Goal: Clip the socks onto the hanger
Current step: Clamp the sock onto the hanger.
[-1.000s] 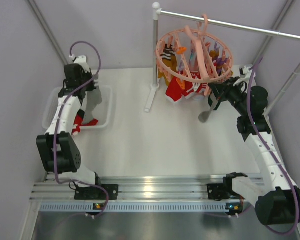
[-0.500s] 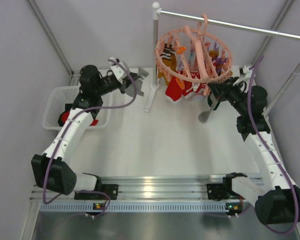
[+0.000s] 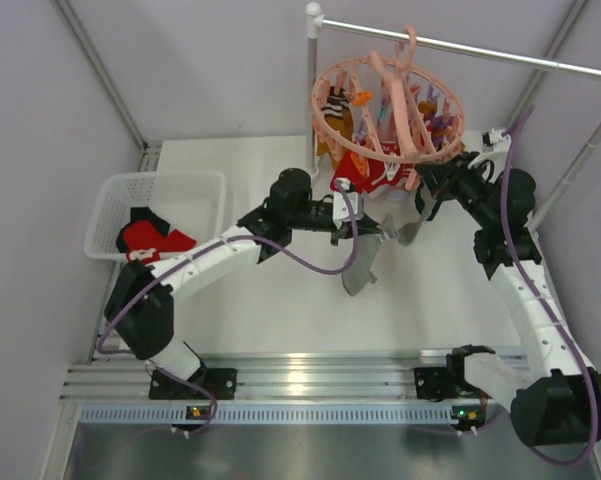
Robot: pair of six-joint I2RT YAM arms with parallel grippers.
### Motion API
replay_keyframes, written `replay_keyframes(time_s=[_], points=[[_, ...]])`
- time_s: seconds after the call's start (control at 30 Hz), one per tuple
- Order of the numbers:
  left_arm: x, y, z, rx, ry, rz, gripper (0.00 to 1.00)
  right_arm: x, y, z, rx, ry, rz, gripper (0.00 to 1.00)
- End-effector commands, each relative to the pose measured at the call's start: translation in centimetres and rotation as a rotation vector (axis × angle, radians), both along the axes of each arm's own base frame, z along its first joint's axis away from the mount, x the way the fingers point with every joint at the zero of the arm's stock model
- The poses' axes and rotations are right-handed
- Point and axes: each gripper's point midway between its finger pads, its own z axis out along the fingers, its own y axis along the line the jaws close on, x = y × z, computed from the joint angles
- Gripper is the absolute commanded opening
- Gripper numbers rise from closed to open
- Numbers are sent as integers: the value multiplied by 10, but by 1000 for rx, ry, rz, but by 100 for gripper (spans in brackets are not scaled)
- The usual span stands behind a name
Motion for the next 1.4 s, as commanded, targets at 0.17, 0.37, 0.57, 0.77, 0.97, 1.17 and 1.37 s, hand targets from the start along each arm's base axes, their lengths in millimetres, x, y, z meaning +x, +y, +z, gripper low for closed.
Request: replay_keyframes(time_s=[0.17, 0.37, 0.57, 0.77, 0.97, 1.17, 1.37], points=[[58, -43, 26, -163, 18, 115, 0, -3, 2, 24, 28, -27, 12, 0], [79, -55, 22, -183, 22, 162, 0, 0, 2, 20, 41, -15, 12, 0], [89, -58, 18, -184, 21, 193, 0, 1, 3, 19, 41, -12, 20, 0], [95, -61, 16, -179, 23, 206, 0, 1, 4, 19, 46, -10, 22, 0], [104, -66, 11, -174, 43, 227, 0, 2, 3, 19, 47, -10, 17, 0], [106, -64, 18, -206, 20, 245, 0, 3, 2, 18, 45, -5, 9, 0], [101, -58, 12, -210, 41, 261, 0, 8, -8, 21, 40, -10, -49, 0]])
